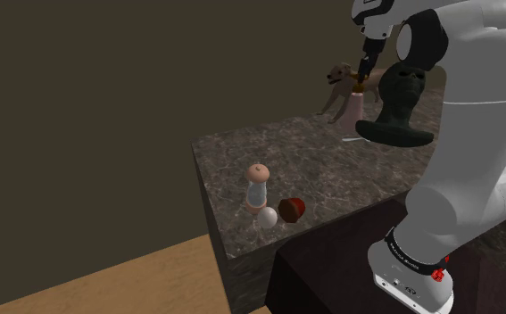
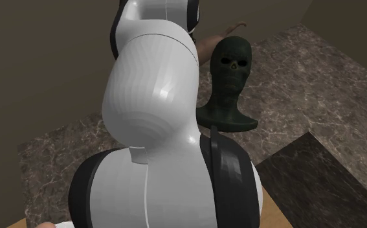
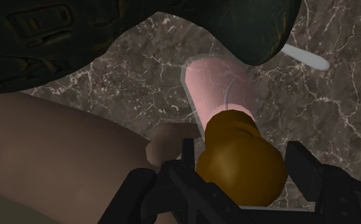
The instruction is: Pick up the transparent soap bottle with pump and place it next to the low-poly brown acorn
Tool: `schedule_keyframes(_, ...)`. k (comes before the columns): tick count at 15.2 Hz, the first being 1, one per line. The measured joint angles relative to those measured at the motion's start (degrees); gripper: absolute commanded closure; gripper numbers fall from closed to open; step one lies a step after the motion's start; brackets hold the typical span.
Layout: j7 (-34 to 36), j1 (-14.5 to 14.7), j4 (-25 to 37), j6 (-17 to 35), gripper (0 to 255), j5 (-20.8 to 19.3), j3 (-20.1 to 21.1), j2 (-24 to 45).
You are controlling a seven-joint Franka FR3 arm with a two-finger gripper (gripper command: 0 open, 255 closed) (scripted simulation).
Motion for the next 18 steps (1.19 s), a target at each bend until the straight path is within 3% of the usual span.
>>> schedule_keyframes(7, 0.02, -0.49, 3.54, -3.74, 255, -0.19, -0.18, -0.21)
schedule_keyframes(18, 0.14, -2.51, 14.79, -13.25, 255, 0.38, -0.19, 1.42)
